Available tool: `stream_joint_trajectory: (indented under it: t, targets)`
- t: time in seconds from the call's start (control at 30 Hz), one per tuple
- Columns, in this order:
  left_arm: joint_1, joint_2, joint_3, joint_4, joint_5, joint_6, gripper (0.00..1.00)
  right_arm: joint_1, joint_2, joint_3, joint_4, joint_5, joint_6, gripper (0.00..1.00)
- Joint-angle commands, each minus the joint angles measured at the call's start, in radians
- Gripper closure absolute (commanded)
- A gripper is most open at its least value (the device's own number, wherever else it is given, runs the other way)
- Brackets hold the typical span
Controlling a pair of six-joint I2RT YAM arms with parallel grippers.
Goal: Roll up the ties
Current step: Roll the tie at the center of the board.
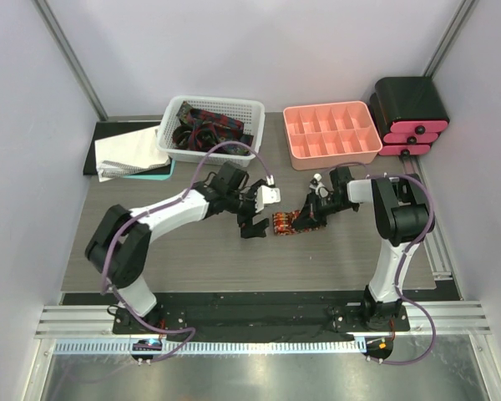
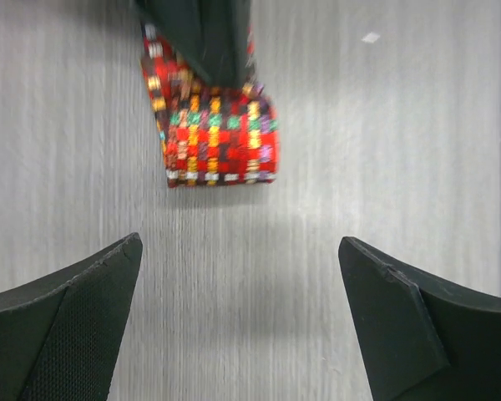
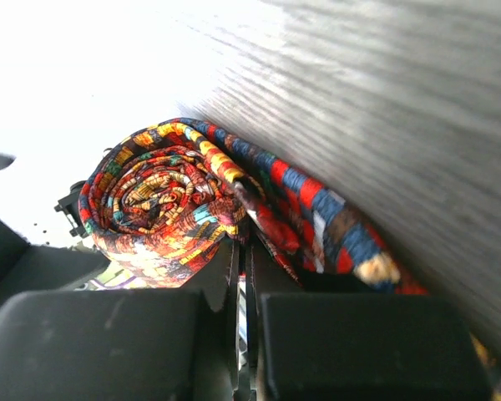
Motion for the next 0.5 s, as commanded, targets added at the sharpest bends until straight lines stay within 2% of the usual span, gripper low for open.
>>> stream_joint_trajectory:
  t: [0.0,0.13,0.17,0.2,0.23,0.27,0.43,0.47]
  targets:
    - [0.007,-0.121,-0.071,0.146,0.105,-0.058,0.0,0.002,0.069,0.018,-0.011,0.131,-0.028,0.99]
    - [0.016,-0.098,-0.065,0.211,0.022,-0.188,0.0,0.002,0.088,0.026,-0.025,0.135,-0.036,0.99]
    - [0.027,-0.084,-0.044,0.196,0.041,-0.185,0.0,0.002,0.092,0.028,-0.029,0.134,-0.039,0.99]
    - [0.035,-0.046,-0.021,0.122,0.132,-0.171,0.0,0.002,0.092,0.031,-0.032,0.132,-0.042,0.99]
    - [0.033,-0.029,0.022,0.09,0.163,-0.071,0.0,0.0,0.094,0.034,-0.04,0.131,-0.044,0.99]
    - [0.026,-0.012,0.027,0.083,0.163,-0.05,0.0,0.0,0.098,0.035,-0.043,0.131,-0.051,0.99]
    - [-0.01,0.031,-0.066,0.37,0.059,-0.094,0.0,0.002,0.112,0.054,-0.094,0.129,-0.089,0.99]
    - [-0.017,0.04,-0.062,0.373,0.047,-0.096,0.0,0.002,0.112,0.054,-0.095,0.128,-0.093,0.99]
